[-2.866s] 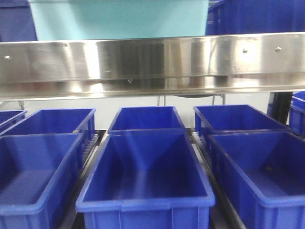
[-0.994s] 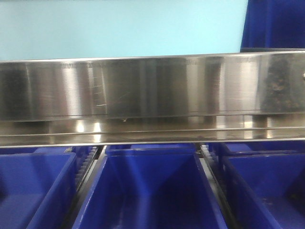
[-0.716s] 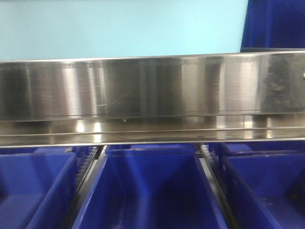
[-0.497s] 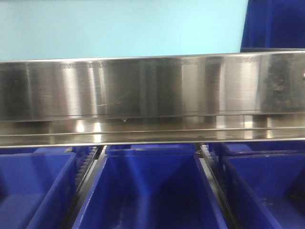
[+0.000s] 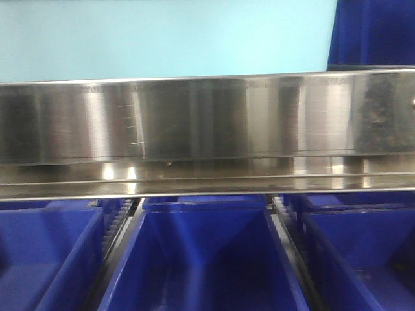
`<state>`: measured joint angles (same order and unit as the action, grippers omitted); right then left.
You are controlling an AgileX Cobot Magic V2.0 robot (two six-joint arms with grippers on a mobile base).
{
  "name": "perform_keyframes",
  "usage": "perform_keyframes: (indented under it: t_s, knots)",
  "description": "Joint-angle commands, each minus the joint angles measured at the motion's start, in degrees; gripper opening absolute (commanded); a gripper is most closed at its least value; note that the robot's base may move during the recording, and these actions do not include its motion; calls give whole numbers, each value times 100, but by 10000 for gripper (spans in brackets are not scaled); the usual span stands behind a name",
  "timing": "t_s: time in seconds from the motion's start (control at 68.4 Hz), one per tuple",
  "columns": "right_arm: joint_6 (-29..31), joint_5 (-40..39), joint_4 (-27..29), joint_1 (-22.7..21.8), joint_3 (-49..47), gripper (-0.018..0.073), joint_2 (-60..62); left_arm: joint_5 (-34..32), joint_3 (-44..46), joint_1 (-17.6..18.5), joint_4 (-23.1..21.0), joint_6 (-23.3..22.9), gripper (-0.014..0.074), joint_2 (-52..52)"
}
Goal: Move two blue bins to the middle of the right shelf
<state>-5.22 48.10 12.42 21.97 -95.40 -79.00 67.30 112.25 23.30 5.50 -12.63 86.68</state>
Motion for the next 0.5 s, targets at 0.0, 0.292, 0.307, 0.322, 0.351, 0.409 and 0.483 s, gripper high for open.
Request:
perform_keyframes:
  t_s: [0.0, 0.292, 0.307, 0.322, 0.351, 0.409, 0.483]
  knots:
    - [18, -477, 539, -2, -62, -151, -51, -157, 50, -210, -29, 203, -111, -79]
    - [18, -182, 614, -2, -62, -151, -435, 3, 50, -489, -222, 502, -111, 11]
    - [18, -182, 614, -2, -62, -151, -460, 28, 50, -489, -222, 502, -111, 33]
    - [18, -182, 614, -2, -62, -151, -476, 54, 50, -489, -222, 502, -111, 44]
    - [18, -152, 614, -2, -62, -151, -514, 94, 50, -489, -222, 502, -111, 94]
    - [18, -87, 614, -2, -62, -151, -558, 182, 50, -489, -248, 502, -111, 176]
    - [18, -10, 530, -13, -62, -151, -593, 266, 50, -489, -376, 502, -111, 293]
